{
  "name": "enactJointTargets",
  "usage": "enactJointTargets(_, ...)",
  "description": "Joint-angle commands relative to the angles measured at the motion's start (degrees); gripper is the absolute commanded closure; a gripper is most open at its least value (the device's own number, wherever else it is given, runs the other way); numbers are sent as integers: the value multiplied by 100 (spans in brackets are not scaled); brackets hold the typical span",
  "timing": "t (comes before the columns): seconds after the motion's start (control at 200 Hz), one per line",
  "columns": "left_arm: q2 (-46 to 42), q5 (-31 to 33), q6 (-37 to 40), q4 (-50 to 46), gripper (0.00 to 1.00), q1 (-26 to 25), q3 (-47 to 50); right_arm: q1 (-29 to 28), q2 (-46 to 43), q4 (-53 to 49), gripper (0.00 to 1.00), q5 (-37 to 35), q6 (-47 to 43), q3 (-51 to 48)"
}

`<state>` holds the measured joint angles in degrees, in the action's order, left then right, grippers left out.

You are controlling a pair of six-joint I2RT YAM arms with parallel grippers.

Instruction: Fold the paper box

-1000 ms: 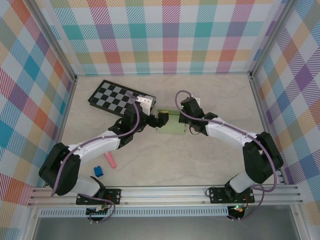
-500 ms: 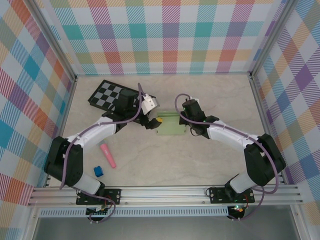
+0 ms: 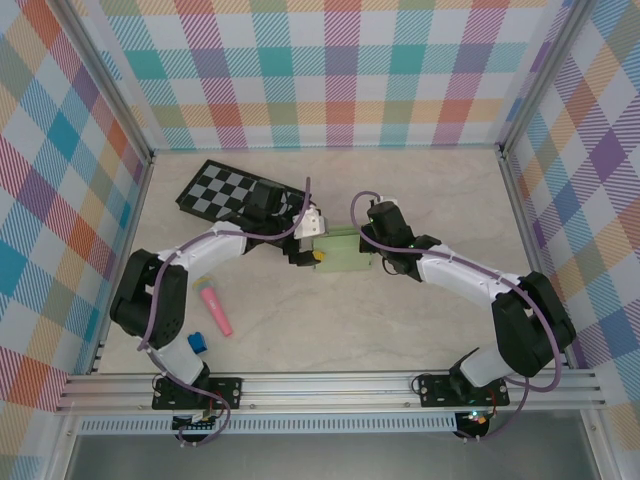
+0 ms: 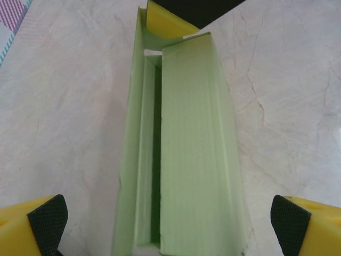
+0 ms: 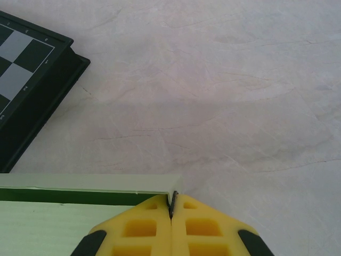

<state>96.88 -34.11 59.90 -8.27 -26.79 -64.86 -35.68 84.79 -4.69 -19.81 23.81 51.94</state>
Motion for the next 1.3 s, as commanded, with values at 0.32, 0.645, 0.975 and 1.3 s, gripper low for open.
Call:
enactJointTargets(0.32,590,-96,39,297,0,-358,-238,-38,11,-119,100,172,-71,-175)
enactJointTargets(0.645,746,211,-125,542,11,-398,-308,-35,1,-75,100,181,-85,-226)
enactJointTargets(0.975,661,294,-128,1378,22,-406,81,-40,-32,134,100,157,-145,-410)
enactJointTargets(1.3,612,291,-195,2065,33,-536,385,-35,-76,390,100,65,-298,-595)
